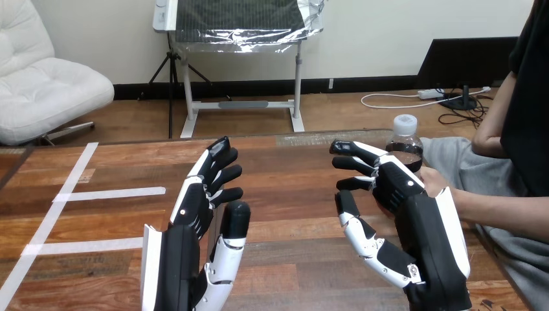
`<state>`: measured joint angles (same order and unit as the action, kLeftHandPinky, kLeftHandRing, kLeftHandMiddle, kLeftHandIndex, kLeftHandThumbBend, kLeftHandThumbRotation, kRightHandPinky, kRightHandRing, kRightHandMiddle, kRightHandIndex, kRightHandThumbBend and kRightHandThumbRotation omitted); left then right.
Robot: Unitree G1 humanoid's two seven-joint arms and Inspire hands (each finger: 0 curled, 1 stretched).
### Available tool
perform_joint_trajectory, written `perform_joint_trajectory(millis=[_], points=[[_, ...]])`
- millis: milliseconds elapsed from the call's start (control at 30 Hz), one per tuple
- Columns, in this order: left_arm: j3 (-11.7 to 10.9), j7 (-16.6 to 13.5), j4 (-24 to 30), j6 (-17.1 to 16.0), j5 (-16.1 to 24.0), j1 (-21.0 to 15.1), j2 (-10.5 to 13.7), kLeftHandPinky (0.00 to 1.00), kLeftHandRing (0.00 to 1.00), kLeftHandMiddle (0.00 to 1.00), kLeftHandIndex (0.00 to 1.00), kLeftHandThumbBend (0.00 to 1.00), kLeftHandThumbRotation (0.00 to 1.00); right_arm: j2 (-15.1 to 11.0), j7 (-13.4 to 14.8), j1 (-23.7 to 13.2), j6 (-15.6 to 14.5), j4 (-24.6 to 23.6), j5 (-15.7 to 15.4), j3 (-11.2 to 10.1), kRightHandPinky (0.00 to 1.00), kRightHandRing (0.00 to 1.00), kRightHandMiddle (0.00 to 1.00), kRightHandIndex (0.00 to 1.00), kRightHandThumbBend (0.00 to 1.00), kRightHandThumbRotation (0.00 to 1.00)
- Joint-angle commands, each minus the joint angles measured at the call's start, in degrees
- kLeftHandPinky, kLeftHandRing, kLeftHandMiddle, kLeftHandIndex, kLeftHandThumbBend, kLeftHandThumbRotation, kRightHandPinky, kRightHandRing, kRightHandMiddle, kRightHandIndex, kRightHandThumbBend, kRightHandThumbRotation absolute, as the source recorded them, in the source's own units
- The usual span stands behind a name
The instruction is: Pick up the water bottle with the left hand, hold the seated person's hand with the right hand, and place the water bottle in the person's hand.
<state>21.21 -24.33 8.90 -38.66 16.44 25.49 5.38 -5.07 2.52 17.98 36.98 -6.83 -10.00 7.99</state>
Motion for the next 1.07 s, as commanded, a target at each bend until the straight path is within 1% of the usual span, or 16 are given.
perform_joint_trajectory(millis=[0,200,400,600,733,900,1033], points=[[-0.1,-0.3,1.3,0.1,0.4,-0.6,-5.0,0.71,0.81,0.85,0.87,0.45,0.85,0.7,0.2,-2.3,0.9,-1.2,0.6,-0.8,0.63,0.75,0.80,0.74,0.21,0.02],[0.0,-0.1,1.4,0.4,0.2,-0.6,-5.0,0.71,0.81,0.85,0.86,0.45,0.85,0.7,-0.5,-2.2,0.3,-1.4,2.2,-0.4,0.63,0.76,0.80,0.73,0.21,0.02],[0.2,0.2,1.2,0.3,-0.4,-0.6,-4.8,0.71,0.81,0.85,0.87,0.45,0.86,0.6,-0.5,-2.3,0.6,-1.3,2.0,-0.6,0.62,0.75,0.80,0.73,0.21,0.02],[0.2,0.2,1.4,0.8,0.2,-0.4,-4.7,0.71,0.81,0.85,0.88,0.45,0.86,0.5,-0.5,-2.4,0.6,-1.3,2.0,-0.7,0.61,0.75,0.80,0.73,0.21,0.02],[0.3,0.3,1.3,0.8,0.0,-0.3,-4.6,0.71,0.81,0.85,0.88,0.45,0.85,0.4,-0.1,-2.6,0.5,-1.4,1.1,-1.1,0.61,0.75,0.80,0.73,0.22,0.02],[0.4,0.5,1.4,1.0,-0.3,-0.2,-4.6,0.71,0.81,0.85,0.88,0.45,0.85,0.5,0.1,-2.5,0.0,-1.7,0.5,-1.2,0.62,0.75,0.79,0.73,0.22,0.04],[0.5,0.6,1.4,0.8,-0.4,-0.2,-4.6,0.71,0.81,0.86,0.88,0.45,0.86,0.4,0.0,-2.6,0.3,-1.4,0.7,-1.3,0.62,0.74,0.79,0.73,0.22,0.05]])
